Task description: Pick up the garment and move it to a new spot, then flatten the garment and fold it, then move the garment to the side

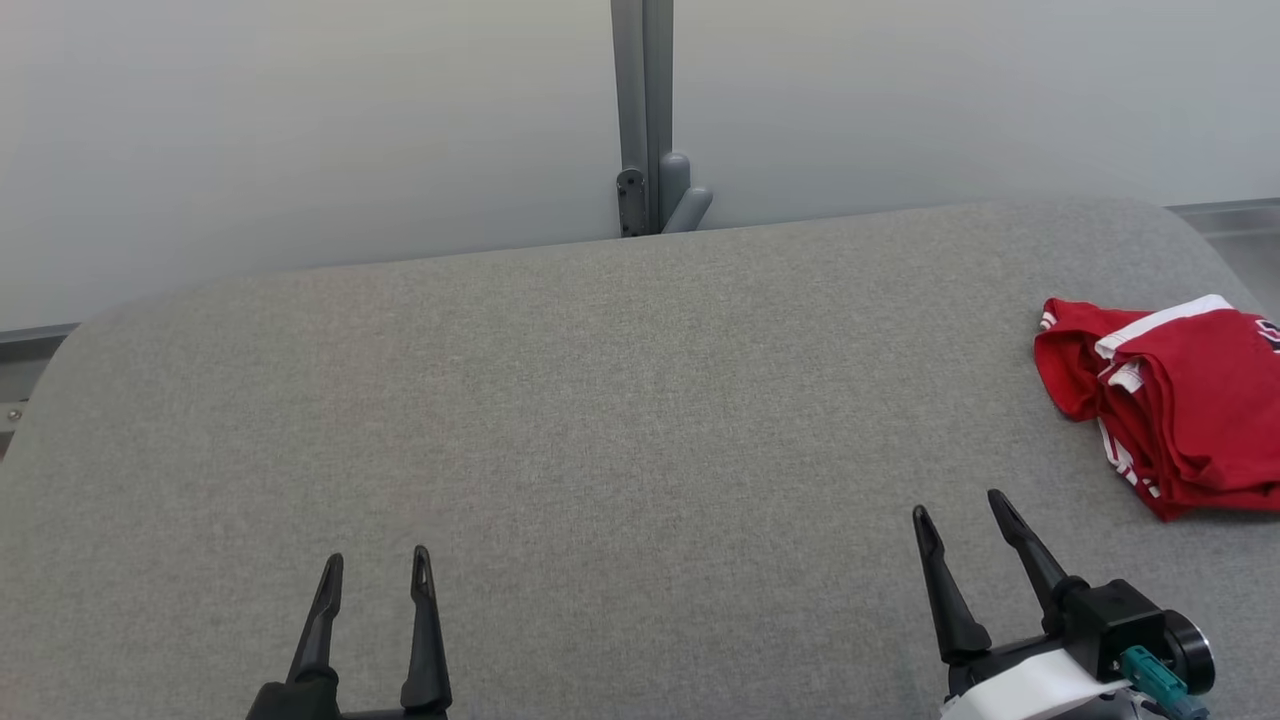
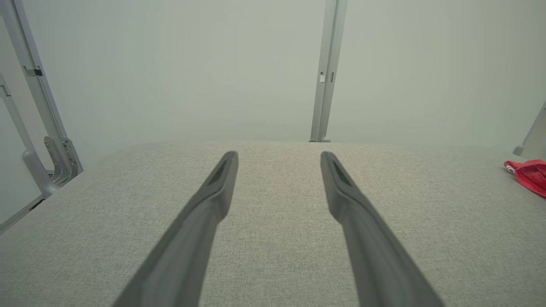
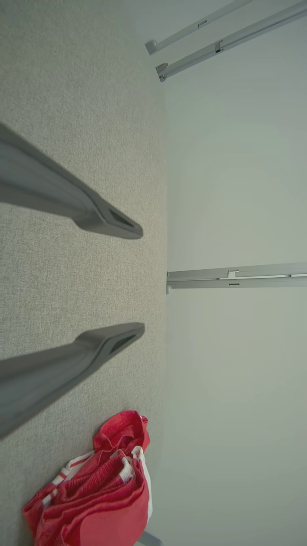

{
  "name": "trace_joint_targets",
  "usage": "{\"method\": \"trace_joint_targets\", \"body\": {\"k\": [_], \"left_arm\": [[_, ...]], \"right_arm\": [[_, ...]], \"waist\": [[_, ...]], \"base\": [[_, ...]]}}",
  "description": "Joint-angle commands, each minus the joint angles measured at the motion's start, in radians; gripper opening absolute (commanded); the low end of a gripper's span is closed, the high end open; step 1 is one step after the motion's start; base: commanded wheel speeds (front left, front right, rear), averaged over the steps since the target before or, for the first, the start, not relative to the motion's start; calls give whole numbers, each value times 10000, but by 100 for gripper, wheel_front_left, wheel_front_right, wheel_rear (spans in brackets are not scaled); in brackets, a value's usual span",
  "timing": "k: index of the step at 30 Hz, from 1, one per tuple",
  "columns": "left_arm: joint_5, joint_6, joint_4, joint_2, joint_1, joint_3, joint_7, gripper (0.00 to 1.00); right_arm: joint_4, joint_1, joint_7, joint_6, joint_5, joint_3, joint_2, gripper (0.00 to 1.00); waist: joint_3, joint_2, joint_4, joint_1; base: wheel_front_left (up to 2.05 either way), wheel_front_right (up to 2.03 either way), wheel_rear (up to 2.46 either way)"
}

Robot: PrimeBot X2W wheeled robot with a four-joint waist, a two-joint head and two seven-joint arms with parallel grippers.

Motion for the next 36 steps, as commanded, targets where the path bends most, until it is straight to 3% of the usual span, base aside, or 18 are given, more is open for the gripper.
{"method": "trace_joint_targets", "body": {"k": [1,24,25,29,36], "left_arm": [[36,-11,11,7,136,58,9,100],[198,-321,653,7,393,262,9,100],[112,-314,649,-2,331,249,1,0],[-58,-325,980,-4,346,216,10,0],[-1545,-516,1149,62,-8,339,268,0]], "right_arm": [[-9,148,-28,-15,-54,-18,11,100],[172,536,-28,-15,-44,-67,162,100],[156,497,0,0,-9,-62,162,0],[459,621,19,0,107,-38,180,0],[571,359,334,-1,1653,-213,112,0]], "waist": [[-118,0,-31,1],[-368,0,114,1],[-368,0,114,1],[-362,0,119,1],[-306,0,142,1]], "base": [[0,0,0],[0,0,0],[0,0,0],[0,0,0],[0,0,0]]}}
